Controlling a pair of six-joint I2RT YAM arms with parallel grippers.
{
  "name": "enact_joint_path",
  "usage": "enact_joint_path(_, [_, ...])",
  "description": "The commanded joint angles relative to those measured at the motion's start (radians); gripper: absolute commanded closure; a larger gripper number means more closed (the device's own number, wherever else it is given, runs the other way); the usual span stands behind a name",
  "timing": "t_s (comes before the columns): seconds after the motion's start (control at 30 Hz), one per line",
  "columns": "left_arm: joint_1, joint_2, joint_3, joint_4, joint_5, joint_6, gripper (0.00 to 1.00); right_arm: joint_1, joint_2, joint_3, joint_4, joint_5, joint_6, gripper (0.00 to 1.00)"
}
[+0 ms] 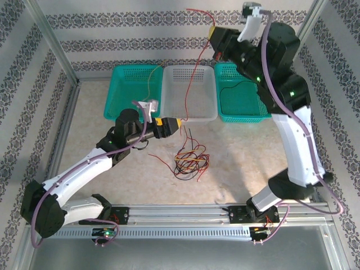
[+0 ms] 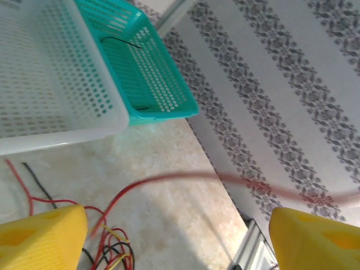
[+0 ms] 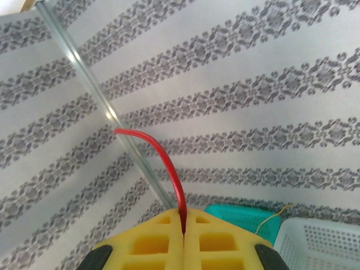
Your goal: Untangle the cables
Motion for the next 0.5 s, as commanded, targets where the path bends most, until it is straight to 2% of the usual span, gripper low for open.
enact_joint_path(0.0, [-0.013, -0.057, -0.015, -0.169, -0.205, 0.016, 0.16, -0.047, 0.113, 0.132, -0.069, -0.071, 0.037, 1.00])
enact_joint_path(0.1, [-0.011, -0.080, -0.015, -0.302, -0.349, 0.005, 0.14, -0.091, 0.242, 0.286, -0.138, -0.088, 0.041, 1.00])
enact_joint_path(0.17, [-0.006, -0.092, -0.018, -0.355, -0.389, -0.002, 0.14, -0.121, 0.319, 0.361, -0.169, -0.095, 0.053, 1.00])
enact_joint_path(0.47, [-0.002, -0.106, -0.045, -0.389, -0.342, -0.016, 0.19, -0.236, 0.517, 0.382, -0.139, -0.183, 0.109, 1.00])
